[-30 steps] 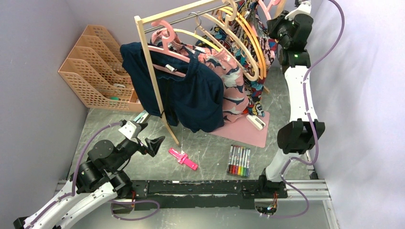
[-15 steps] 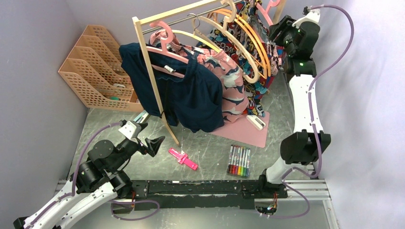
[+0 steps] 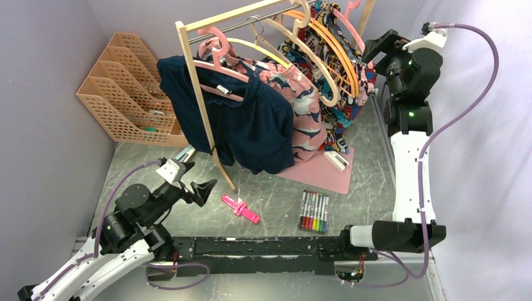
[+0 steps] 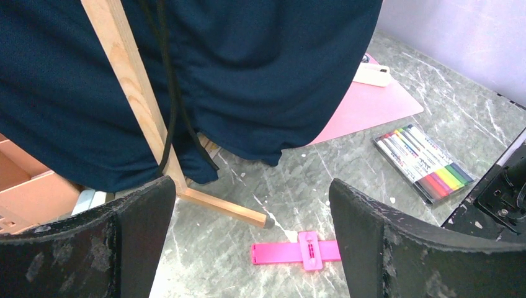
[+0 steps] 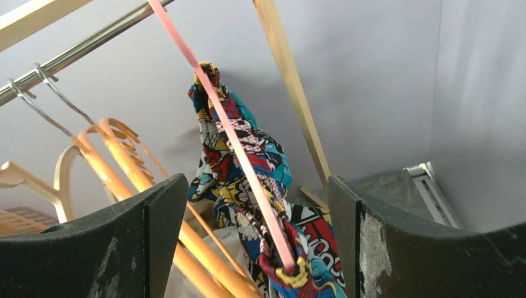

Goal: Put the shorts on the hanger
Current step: Place the hanger at the clothesline.

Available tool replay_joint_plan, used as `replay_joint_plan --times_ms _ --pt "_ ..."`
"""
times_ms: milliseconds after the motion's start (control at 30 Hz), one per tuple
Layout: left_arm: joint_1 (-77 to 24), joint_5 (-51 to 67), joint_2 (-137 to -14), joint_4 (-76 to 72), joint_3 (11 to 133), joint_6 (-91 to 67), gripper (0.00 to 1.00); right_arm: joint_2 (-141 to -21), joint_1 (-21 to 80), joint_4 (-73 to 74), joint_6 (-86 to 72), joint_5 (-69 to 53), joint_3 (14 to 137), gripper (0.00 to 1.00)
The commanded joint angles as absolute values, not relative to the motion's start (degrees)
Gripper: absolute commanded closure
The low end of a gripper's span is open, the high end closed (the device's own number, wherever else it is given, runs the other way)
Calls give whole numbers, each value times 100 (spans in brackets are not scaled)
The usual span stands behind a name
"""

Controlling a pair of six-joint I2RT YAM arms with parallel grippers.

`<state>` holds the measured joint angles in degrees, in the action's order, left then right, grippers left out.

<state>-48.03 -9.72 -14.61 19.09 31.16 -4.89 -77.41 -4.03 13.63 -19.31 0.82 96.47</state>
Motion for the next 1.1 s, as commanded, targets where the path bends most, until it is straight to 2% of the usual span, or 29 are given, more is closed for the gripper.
replay_joint_plan --times_ms 0,200,533,733,1067 --pt "-4756 -800 -1459 1731 3146 -446 3 -7567 -439 1495 -1876 132 9435 14" --pt "-4755 -817 -1442 1775 3164 -466 3 -7404 -439 1731 -2110 455 9392 18" --pt "-4762 -688 -1412 1716 3146 -457 3 -6600 -448 2122 -2736 878 8647 23" --pt "-4756 -693 -1383 1740 3155 -475 3 -6787 -569 2427 -2850 1078 8761 26" --pt "-4756 -729 -1352 1750 3155 -475 3 -7054 -806 2333 -3375 662 8932 31"
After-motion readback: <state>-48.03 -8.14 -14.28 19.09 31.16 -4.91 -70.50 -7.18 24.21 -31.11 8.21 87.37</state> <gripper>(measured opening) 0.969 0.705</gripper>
